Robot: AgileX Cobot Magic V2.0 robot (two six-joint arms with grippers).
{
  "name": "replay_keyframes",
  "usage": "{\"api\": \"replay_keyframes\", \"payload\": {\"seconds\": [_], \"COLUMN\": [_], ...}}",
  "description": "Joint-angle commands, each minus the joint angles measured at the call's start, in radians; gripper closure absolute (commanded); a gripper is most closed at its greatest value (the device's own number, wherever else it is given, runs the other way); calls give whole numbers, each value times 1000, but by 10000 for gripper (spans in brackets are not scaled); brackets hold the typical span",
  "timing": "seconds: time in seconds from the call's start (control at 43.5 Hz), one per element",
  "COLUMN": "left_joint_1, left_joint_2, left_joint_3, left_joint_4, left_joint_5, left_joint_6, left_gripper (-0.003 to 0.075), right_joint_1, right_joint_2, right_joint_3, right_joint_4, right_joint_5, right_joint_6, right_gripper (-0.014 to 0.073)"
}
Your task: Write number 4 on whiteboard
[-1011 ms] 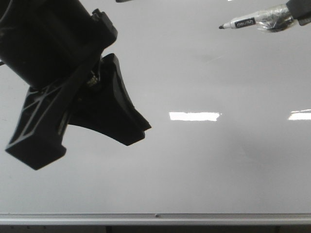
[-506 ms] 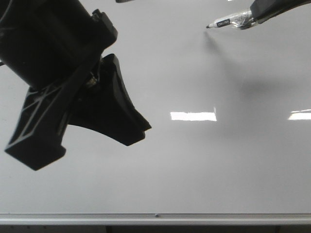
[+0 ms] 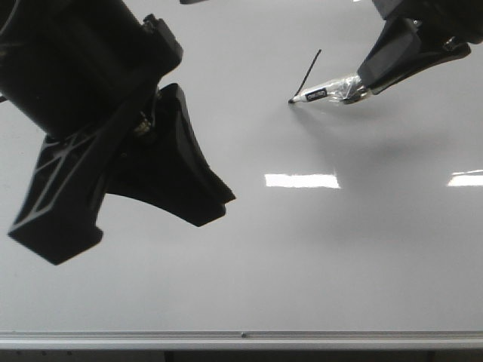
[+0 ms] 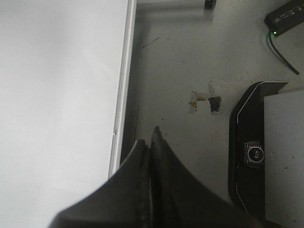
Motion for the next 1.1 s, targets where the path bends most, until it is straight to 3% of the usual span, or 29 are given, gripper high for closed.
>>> {"api": "replay_keyframes", "payload": {"seconds": [0.0,0.276,0.506,0.621,0.759,1.08], "left_joint_1": [-5,-5,-5,-5,-5,-5], "left_joint_2": [-35,-35,-35,-35,-35,-35], "left_joint_3": [-31,-31,-31,-31,-31,-31], "left_joint_4": [-25,-25,-25,-25,-25,-25], "left_joint_5": [-39,-39,-39,-39,-39,-39], "left_joint_6": [-9,-9,-9,-9,-9,-9], "left_gripper": [741,741,741,741,741,741], "right_joint_1": [7,-84,-211,-197,-132,-95], "right_joint_2": [-28,-55,-128,-190,-226,-102], "right_joint_3": [-31,-31,-31,-31,-42,-102], "right_joint_4": [21,-116,-137,-136,-136,-134], "right_joint_5": [-40,-30,53,106,49,-19], "right_joint_6": [7,139,152,152,152,159], "right_gripper": [657,656,656,656,656,656]}}
